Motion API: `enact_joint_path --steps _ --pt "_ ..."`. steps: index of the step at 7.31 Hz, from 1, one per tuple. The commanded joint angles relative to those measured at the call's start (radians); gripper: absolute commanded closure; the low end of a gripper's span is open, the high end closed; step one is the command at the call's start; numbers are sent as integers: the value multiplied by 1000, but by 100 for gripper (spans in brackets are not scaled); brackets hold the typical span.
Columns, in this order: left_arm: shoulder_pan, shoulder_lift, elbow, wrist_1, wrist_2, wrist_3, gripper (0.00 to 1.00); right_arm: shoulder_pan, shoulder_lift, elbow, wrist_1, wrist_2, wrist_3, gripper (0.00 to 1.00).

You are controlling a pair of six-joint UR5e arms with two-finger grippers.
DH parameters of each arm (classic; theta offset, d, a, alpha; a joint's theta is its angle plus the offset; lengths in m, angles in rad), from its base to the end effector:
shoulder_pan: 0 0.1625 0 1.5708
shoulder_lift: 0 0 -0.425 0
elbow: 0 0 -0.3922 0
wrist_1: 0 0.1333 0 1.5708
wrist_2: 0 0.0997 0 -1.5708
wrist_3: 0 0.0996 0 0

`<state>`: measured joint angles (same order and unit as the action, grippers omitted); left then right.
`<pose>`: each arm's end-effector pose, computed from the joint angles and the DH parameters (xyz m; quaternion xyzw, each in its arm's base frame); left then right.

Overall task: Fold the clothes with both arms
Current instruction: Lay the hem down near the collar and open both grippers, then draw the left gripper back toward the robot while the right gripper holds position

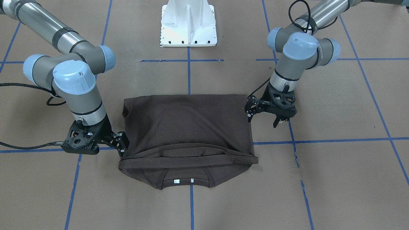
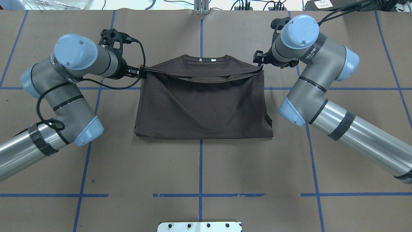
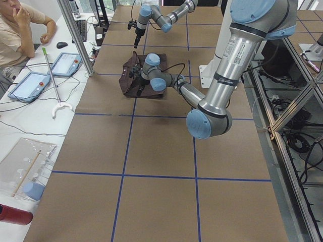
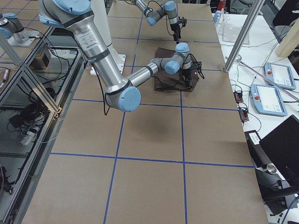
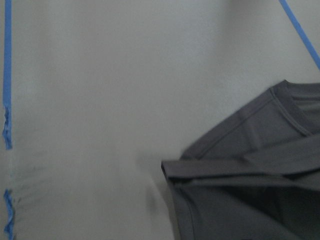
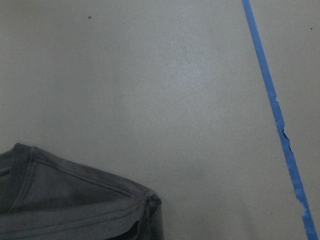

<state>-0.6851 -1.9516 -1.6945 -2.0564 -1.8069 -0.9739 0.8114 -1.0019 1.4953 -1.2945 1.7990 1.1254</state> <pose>0.4236 -0.4882 0.3372 0.1991 0.4401 0.0174 0.8754 -0.4109 -0.5937 0.3351 0.1339 -0.3638 0.1255 0.9132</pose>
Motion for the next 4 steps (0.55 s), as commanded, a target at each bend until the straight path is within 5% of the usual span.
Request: enact_joint_path --steps 1,2,4 --pt "119 88 -99 -22 21 -269 46 2 -11 17 0 2 -1 0" --pt "171 91 -103 -30 74 -354 55 2 -11 20 1 2 -1 0" --pt "206 92 -99 -28 89 -384 55 0 -17 39 -2 -1 1 0"
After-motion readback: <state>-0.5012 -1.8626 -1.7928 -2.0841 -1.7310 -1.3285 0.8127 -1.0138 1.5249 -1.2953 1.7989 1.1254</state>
